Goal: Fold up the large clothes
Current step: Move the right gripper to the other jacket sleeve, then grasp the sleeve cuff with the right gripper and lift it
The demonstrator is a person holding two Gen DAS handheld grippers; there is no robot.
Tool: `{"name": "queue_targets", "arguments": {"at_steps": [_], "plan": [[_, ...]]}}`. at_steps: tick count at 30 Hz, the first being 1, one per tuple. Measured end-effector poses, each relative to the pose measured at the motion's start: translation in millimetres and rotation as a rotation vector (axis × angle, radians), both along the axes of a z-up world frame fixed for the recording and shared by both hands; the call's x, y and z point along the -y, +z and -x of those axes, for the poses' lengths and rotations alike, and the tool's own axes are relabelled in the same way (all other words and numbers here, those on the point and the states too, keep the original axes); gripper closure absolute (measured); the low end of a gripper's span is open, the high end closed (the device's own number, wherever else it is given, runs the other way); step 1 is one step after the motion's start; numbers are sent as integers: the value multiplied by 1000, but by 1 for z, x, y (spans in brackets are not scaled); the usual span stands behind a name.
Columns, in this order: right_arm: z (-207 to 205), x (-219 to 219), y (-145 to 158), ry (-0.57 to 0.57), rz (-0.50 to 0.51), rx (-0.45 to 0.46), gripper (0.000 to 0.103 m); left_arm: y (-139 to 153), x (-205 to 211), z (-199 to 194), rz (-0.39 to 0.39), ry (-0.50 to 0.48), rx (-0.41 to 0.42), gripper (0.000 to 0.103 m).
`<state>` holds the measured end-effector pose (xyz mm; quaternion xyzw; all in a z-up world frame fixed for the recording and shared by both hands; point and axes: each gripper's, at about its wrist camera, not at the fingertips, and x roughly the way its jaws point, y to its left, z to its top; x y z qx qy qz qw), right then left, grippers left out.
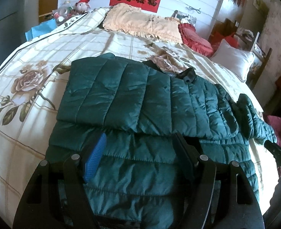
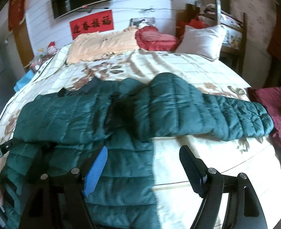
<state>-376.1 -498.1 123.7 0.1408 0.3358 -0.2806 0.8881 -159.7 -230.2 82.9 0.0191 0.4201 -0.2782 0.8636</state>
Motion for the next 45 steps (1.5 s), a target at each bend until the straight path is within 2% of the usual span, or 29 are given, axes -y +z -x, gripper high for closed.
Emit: {"name": "queue_targets", "arguments": {"at_steps": [9, 17, 21, 28, 39, 41, 42, 44, 45], "plan": [[44, 83, -4, -212, -51, 33, 27, 1, 4, 2, 0, -6, -5, 31], [85, 172, -29, -457, -147, 7, 27, -4, 7, 3, -12, -19, -12, 31], [97, 200, -38, -546, -151, -16, 27, -7, 7, 1, -1, -12, -27, 31], [108, 232, -50, -644, -181, -13, 27, -13, 10, 2, -23, -23, -31, 31], [102, 258, -57, -687, -192, 39, 28, -17, 10, 4, -40, -28, -38, 31], [100, 259, -57, -683, -167, 27, 43, -18, 10, 3, -40, -29, -44, 31], [99, 260, -57, -679, -156, 19, 56, -19, 10, 4, -41, -29, -45, 31], [98, 264, -57, -672, -157, 22, 69, -21, 9, 4, -44, -29, -47, 31], [99, 265, -56, -667, -158, 24, 79, -21, 9, 5, -45, -30, -47, 31]]}}
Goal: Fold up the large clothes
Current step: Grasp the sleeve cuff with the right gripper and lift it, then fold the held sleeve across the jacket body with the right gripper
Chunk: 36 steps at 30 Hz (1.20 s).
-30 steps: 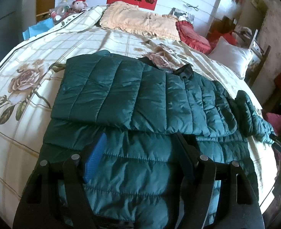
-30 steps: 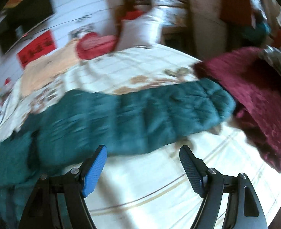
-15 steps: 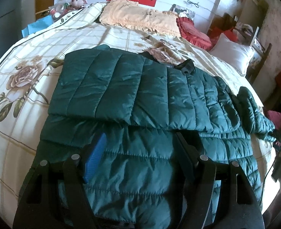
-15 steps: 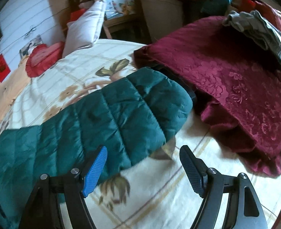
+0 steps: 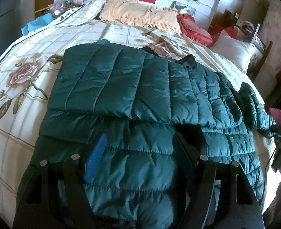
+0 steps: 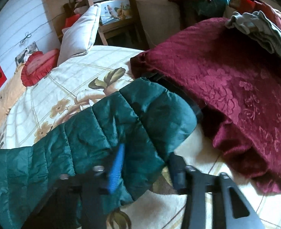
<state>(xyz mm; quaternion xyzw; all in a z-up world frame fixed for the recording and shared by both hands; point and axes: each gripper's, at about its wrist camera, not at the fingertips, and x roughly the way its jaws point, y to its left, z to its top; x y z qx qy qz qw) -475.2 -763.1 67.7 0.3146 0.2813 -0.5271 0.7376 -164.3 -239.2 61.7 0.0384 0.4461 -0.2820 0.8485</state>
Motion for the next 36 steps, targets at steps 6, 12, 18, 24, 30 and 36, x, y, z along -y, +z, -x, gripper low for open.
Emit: {"name": "queue_targets", "arguments": {"at_steps": [6, 12, 18, 24, 30, 36], "plan": [[8, -15, 34, 84, 52, 77, 93, 1, -4, -1, 15, 8, -2, 31], [6, -51, 88, 229, 140, 164, 94, 9, -10, 0, 46, 14, 5, 31], [-19, -99, 133, 389, 208, 222, 95, 19, -17, 4, 69, 13, 18, 31], [-54, -143, 161, 532, 219, 269, 95, 27, -31, 2, 90, 33, 28, 31], [-103, -197, 172, 704, 214, 270, 96, 30, -44, -2, 120, 62, 16, 31], [-159, -255, 170, 872, 211, 257, 96, 33, -56, -6, 136, 79, 13, 31]]}}
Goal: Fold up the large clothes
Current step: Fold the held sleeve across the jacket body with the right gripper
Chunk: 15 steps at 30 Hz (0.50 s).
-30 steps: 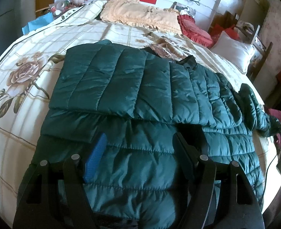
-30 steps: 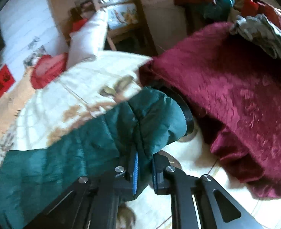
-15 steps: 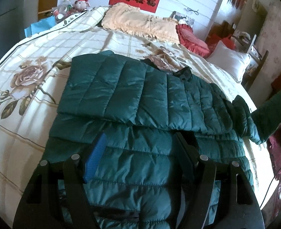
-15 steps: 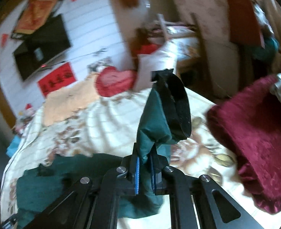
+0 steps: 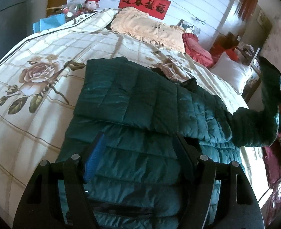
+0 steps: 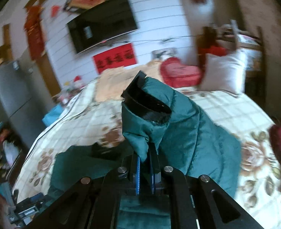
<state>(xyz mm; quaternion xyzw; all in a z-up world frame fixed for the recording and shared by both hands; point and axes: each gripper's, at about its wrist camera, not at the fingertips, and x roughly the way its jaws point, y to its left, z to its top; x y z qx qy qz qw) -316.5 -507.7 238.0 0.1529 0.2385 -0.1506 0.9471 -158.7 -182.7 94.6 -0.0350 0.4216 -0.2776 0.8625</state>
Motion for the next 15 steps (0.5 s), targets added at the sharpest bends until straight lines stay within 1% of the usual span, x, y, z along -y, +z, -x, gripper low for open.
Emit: {"name": "queue_targets", "arguments": {"at_steps": [5, 8, 11, 15], "plan": [[-42, -40, -6, 103, -1, -18, 96, 2, -13, -4, 16, 22, -4, 31], [-67, -64, -17, 160, -12, -39, 96, 2, -20, -8, 24, 34, -4, 31], [-88, -84, -31, 200, -22, -68, 96, 3, -25, -11, 30, 46, -6, 31], [-114, -102, -59, 242, -72, -117, 96, 1, -31, -13, 38, 57, -14, 31]]}}
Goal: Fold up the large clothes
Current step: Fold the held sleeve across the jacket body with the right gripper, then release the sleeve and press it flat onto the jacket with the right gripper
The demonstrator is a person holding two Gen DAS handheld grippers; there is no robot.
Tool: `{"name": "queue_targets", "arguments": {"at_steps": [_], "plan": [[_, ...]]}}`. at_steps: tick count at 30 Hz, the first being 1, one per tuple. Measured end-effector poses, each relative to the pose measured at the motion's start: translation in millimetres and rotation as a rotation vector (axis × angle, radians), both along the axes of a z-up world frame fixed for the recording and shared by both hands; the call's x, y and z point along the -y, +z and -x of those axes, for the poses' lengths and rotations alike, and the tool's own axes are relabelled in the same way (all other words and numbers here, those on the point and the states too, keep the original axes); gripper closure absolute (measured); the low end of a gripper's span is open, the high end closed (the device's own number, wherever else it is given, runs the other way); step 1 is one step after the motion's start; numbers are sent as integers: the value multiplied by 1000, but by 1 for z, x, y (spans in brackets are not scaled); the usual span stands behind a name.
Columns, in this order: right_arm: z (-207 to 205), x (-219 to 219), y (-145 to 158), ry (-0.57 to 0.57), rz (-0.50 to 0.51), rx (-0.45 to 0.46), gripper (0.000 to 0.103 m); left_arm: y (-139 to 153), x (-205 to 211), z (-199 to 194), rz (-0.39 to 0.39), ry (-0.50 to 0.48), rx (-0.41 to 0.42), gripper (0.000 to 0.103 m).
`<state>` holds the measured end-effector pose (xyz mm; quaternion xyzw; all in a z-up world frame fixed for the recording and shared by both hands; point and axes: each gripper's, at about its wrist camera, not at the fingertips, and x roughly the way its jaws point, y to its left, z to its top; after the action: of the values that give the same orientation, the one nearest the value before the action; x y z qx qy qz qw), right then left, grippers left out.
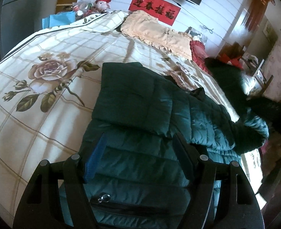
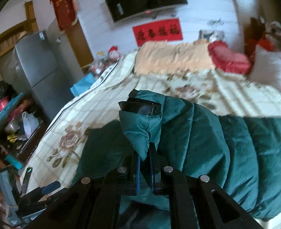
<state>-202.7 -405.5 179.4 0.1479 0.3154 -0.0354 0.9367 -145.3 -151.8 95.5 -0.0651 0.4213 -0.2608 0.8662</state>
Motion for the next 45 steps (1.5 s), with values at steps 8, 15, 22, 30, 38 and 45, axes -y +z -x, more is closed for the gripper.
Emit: {"name": "queue_targets", "arguments": {"at_steps": [8, 15, 22, 30, 38, 45], "plan": [[-44, -32, -55, 50, -50, -121, 96, -4, -6, -6, 8, 15, -12, 31], [-51, -41, -70, 104, -84, -202, 53, -4, -8, -10, 48, 25, -36, 31], [-6, -21, -27, 82, -118, -84, 32, 4, 7, -18, 113, -3, -56, 30], [56, 8, 13, 20, -80, -6, 32, -2, 62, -45, 84, -32, -93, 22], [100, 48, 26, -95, -42, 9, 32, -28, 103, -67, 36, -59, -165, 53], [117, 83, 25, -231, -73, 24, 32, 0, 90, -69, 104, -62, -126, 84]]}}
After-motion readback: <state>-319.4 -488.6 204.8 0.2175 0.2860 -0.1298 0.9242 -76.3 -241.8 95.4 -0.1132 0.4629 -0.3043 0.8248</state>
